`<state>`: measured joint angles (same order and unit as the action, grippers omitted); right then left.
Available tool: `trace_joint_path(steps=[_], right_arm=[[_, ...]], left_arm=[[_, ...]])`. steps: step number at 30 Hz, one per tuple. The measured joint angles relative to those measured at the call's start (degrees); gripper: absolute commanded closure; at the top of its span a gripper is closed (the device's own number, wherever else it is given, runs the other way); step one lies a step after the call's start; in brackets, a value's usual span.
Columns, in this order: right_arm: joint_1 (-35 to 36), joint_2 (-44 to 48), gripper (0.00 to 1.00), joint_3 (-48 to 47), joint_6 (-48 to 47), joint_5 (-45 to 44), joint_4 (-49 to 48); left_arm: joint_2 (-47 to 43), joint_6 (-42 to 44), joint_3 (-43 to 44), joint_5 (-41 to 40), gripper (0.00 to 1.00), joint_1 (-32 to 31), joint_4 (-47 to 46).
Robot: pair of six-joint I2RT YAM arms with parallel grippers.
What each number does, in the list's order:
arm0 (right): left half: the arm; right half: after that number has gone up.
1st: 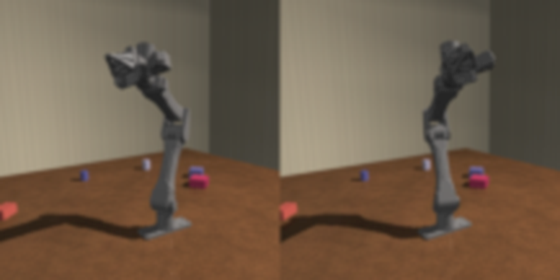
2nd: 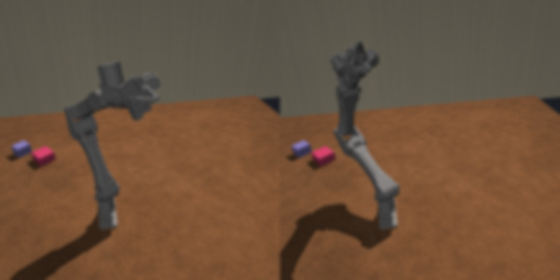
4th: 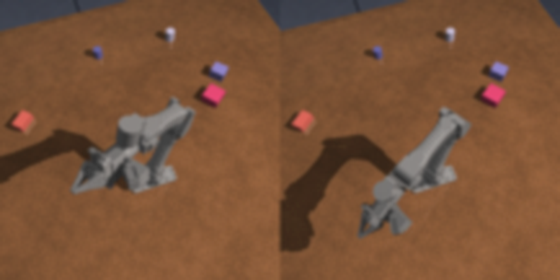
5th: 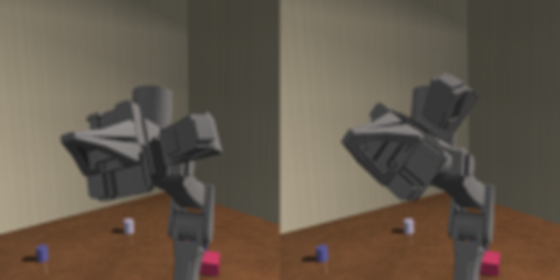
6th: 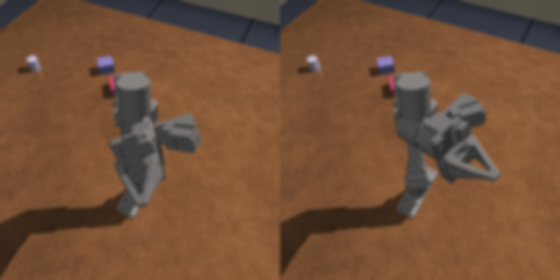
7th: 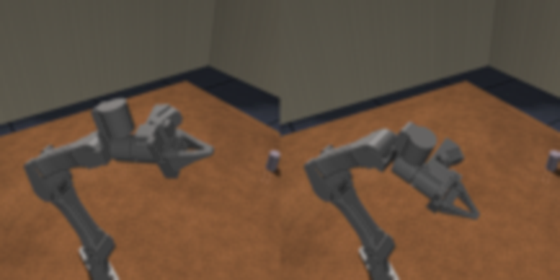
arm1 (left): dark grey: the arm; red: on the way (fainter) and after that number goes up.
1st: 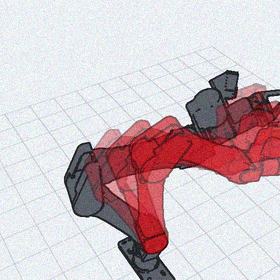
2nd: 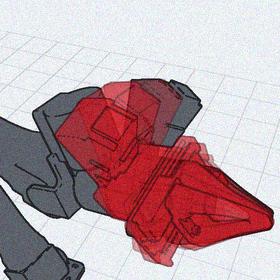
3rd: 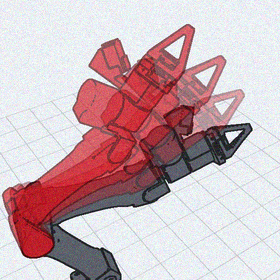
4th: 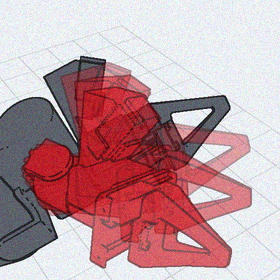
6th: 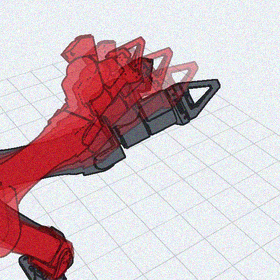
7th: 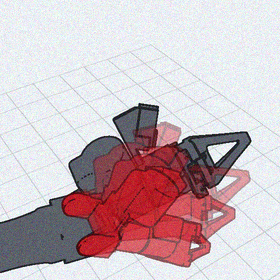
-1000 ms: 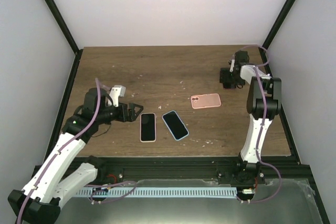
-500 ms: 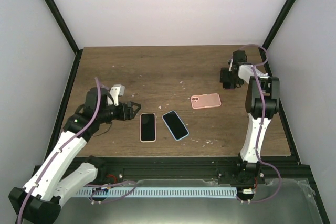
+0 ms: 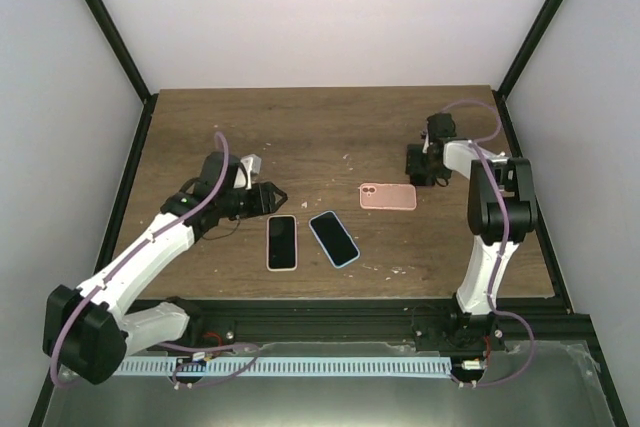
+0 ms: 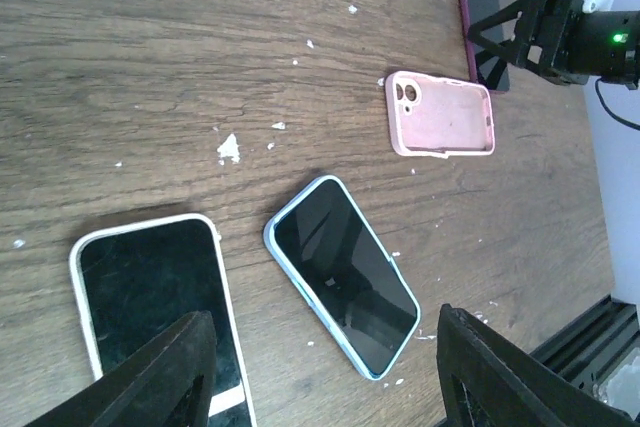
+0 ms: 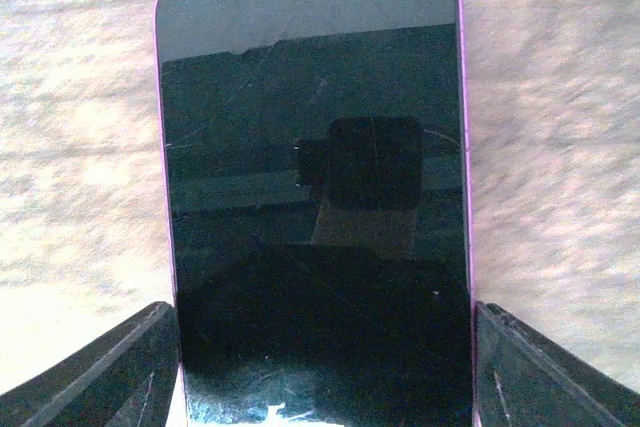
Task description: Put the phone into the phone case
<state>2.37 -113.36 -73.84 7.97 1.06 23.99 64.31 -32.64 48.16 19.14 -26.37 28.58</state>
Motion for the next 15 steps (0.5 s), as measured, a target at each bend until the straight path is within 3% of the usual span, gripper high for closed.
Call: trace_joint_path(steps=[15], right_arm=[[11.4,12.2,0.31,16.3,7.1,1.6,-2.1]], left_arm=[[11.9,-3.0,-0.7,4.7,0.46,-1.7,-9.6]])
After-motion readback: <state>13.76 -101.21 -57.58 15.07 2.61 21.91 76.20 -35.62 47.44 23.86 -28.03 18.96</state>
